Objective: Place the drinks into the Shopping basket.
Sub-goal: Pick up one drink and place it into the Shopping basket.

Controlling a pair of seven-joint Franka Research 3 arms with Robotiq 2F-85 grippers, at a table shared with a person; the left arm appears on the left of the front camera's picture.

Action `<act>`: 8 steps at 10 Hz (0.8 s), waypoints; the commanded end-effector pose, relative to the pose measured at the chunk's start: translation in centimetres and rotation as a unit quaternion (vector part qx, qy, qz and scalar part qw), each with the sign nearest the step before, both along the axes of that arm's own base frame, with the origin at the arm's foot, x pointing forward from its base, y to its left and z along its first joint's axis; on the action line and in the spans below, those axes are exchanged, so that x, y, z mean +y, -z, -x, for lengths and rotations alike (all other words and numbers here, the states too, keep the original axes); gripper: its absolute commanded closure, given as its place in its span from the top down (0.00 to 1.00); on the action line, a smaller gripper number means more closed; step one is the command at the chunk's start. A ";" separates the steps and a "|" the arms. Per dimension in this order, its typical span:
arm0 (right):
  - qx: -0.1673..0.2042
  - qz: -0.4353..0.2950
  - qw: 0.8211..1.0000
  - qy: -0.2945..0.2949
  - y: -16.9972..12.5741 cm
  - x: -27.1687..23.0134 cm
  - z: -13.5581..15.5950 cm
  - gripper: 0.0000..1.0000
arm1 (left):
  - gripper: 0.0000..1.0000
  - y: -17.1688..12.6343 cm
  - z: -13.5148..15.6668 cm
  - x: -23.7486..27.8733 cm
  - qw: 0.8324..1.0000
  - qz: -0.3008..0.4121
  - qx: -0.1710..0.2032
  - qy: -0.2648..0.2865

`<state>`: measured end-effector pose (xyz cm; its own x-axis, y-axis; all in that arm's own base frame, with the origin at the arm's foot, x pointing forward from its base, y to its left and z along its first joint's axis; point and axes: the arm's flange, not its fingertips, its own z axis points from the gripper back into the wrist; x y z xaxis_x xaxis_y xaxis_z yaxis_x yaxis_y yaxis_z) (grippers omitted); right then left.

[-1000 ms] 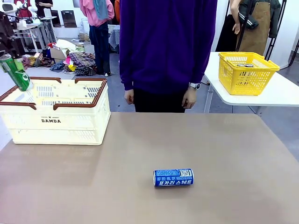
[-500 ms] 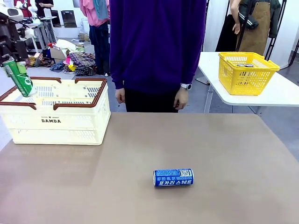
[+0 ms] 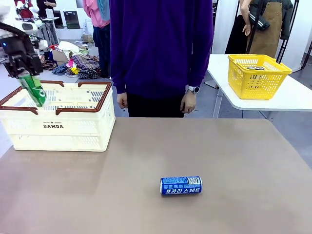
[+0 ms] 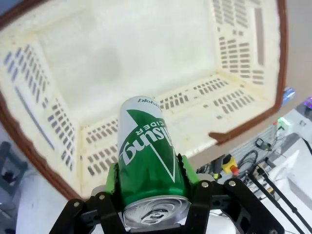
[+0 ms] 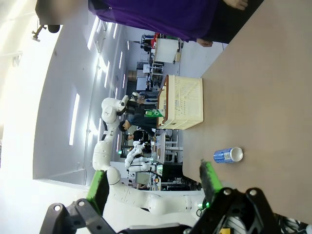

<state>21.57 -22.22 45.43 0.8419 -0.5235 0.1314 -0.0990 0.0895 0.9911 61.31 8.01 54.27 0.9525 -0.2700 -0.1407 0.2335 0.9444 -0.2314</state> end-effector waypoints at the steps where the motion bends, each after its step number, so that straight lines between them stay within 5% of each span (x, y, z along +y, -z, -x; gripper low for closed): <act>1: -0.004 -0.010 1.000 0.004 -0.5 -0.1 -0.1 1.00 | 0.00 2.0 -0.5 0.8 1.000 0.001 -0.012 0.021; 3: -0.004 -0.010 1.000 0.004 -0.5 -0.1 -0.1 1.00 | 0.00 5.0 -1.7 0.2 0.999 0.004 -0.035 0.008; 8: -0.004 -0.010 1.000 0.004 -0.5 -0.1 -0.1 1.00 | 0.00 8.6 -4.6 -0.8 1.000 -0.012 -0.006 -0.005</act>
